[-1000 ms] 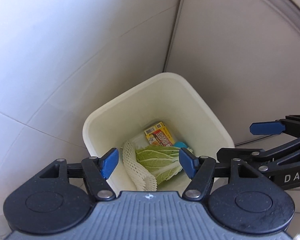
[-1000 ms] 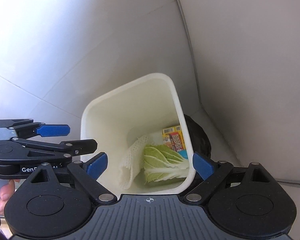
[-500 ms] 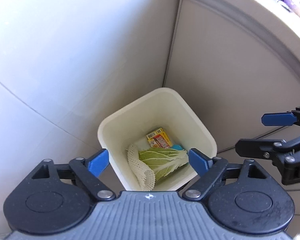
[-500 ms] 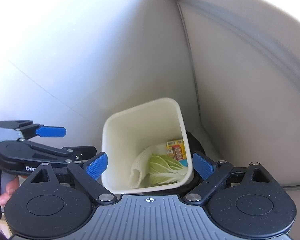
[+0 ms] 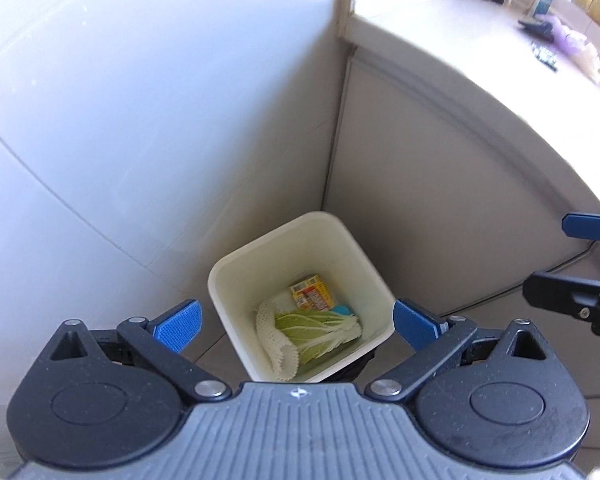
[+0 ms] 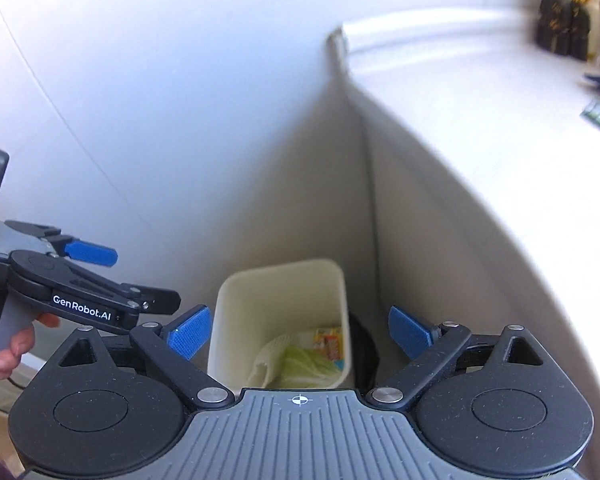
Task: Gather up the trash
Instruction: 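Raise both tools back toward the counter with the green sachet and glove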
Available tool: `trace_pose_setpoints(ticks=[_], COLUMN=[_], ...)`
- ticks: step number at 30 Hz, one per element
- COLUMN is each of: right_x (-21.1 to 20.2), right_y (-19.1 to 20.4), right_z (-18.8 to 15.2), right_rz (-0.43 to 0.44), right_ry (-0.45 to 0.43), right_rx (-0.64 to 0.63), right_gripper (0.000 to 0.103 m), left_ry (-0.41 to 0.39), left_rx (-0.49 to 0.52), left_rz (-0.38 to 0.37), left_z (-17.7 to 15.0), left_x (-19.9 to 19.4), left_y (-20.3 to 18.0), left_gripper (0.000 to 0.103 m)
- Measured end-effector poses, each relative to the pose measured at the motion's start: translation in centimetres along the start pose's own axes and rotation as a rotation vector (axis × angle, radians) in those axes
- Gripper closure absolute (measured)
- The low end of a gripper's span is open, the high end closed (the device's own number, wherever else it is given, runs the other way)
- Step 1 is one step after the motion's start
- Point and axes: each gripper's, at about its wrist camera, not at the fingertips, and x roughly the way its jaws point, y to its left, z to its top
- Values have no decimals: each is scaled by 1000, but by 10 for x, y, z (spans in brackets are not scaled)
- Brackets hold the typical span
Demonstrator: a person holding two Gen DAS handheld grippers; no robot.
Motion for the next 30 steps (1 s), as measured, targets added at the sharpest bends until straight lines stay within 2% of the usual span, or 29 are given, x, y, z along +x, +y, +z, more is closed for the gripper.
trace_pose_setpoints(ticks=[6, 12, 22, 30], right_x=[-39, -70, -107, -121], right_y=[-33, -81, -183, -285], right_z=[18, 35, 68, 93], right_rz=[-58, -134, -261, -364], right_ry=[-77, -143, -239, -306], right_rx=[9, 33, 101, 179], right_gripper=[5, 5, 4, 4], left_ry=[-49, -103, -194, -278], left_rx=[30, 100, 250, 378], left_rz=[-23, -59, -140, -215], left_z=[23, 63, 138, 194], left_x=[-20, -27, -17, -1], left_y=[-28, -70, -163, -240], left_gripper=[1, 1, 1, 1])
